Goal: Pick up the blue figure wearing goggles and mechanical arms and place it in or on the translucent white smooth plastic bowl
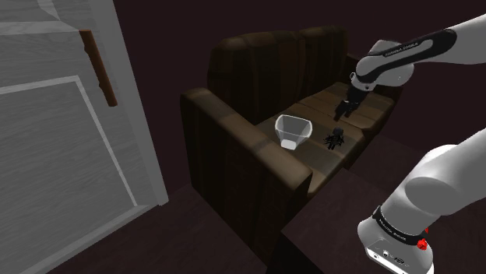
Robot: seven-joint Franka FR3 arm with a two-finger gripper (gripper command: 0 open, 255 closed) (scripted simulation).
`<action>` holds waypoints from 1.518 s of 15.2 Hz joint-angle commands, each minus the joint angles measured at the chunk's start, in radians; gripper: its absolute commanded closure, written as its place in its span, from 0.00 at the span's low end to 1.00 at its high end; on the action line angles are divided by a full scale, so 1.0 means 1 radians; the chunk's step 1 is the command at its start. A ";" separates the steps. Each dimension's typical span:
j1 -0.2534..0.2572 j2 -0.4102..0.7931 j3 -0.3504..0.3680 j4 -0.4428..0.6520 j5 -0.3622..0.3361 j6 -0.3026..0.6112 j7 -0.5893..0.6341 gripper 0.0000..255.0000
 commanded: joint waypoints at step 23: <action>0.040 0.530 -0.144 0.160 0.574 0.200 -0.553 0.00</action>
